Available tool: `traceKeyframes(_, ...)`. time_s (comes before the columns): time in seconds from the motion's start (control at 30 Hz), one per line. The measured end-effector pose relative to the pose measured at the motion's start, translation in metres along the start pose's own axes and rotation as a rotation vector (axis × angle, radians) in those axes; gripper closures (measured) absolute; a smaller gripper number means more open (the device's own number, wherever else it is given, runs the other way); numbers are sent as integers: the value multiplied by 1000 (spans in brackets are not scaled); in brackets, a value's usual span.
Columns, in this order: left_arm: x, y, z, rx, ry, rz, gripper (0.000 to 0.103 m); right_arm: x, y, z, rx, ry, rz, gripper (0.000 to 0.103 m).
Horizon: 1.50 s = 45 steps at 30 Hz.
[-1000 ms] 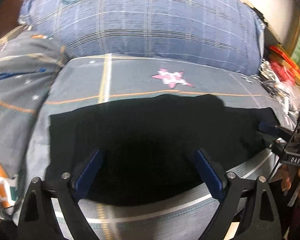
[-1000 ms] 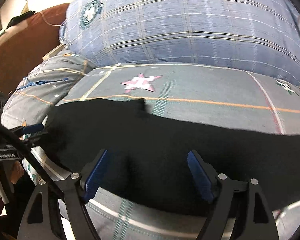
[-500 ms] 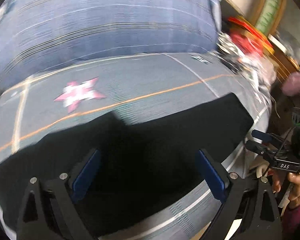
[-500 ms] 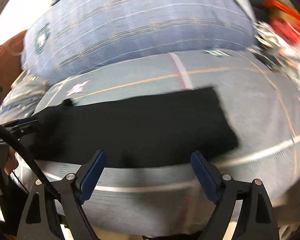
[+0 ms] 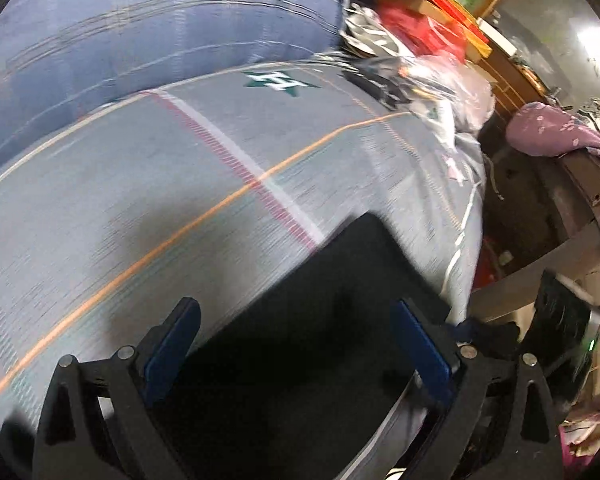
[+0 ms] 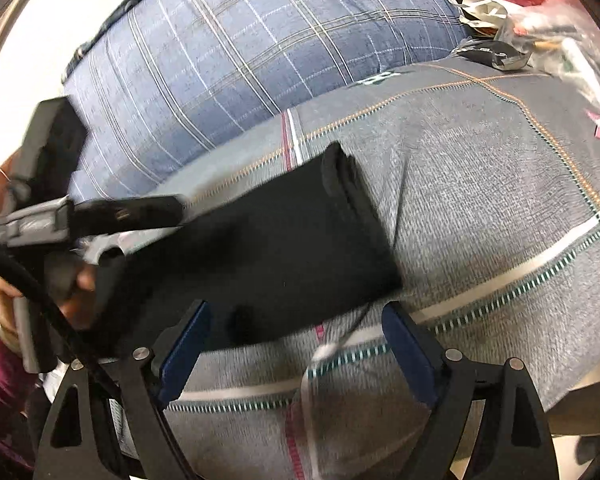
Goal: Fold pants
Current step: 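Grasp the garment end with the right gripper and fold it toward the left gripper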
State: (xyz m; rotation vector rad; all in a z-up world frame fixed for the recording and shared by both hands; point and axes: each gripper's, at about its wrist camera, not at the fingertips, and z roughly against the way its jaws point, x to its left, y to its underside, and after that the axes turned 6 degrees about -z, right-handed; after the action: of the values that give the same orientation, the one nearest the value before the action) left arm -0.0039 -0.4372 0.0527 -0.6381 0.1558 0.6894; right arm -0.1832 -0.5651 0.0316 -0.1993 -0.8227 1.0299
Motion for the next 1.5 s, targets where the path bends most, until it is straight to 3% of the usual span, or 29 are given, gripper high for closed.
traceKeyframes(0.17, -21, -27, -27, 20, 11, -111, 6, 0, -1, -3, -26, -33, 14, 13)
traceKeyframes(0.33, -27, -40, -55, 51, 52, -135, 7, 0, -5, -8, -50, -45, 17, 12)
traceKeyframes(0.37, -29, -40, -56, 31, 49, -150, 7, 1, -6, -9, -59, -43, 13, 14)
traceKeyframes(0.43, -38, -41, -63, 26, 53, -206, 8, -1, -9, -13, -78, -19, -3, 32)
traceKeyframes(0.47, -42, -41, -64, 18, 50, -232, 24, -2, -10, -15, -85, 2, -6, 52)
traceKeyframes(0.5, -45, -40, -65, 13, 43, -258, 47, -5, -12, -16, -85, 3, -15, 79)
traceKeyframes(0.57, -51, -40, -67, 11, 28, -295, 73, -13, -15, -21, -68, -46, -77, 89)
traceKeyframes(0.6, -49, -41, -66, 11, 36, -287, 77, -11, -17, -20, -71, -40, -72, 91)
traceKeyframes(0.67, -42, -43, -61, 13, 73, -246, 86, -1, -21, -14, -100, -24, -15, 92)
traceKeyframes(0.77, -37, -45, -31, -51, 131, -208, 86, 24, -21, 1, -146, -11, 65, 92)
traceKeyframes(0.93, -23, -36, 48, -161, 116, -185, 88, 60, -28, 20, -189, -87, 145, 92)
traceKeyframes(1.07, 5, -9, 115, -233, 85, -116, 88, 115, -27, 28, -179, -183, 286, 92)
traceKeyframes(1.2, 48, 40, 161, -270, -11, 11, 88, 171, -7, 7, -93, -300, 408, 92)
traceKeyframes(1.37, 108, 115, 180, -238, -173, 167, 88, 218, 38, -63, 93, -366, 498, 92)
traceKeyframes(1.43, 124, 139, 184, -220, -240, 210, 88, 225, 51, -89, 156, -353, 503, 84)
traceKeyframes(1.47, 129, 147, 185, -214, -256, 225, 82, 226, 56, -105, 218, -351, 487, 68)
traceKeyframes(1.5, 132, 155, 187, -210, -258, 244, 66, 225, 59, -111, 256, -367, 464, 58)
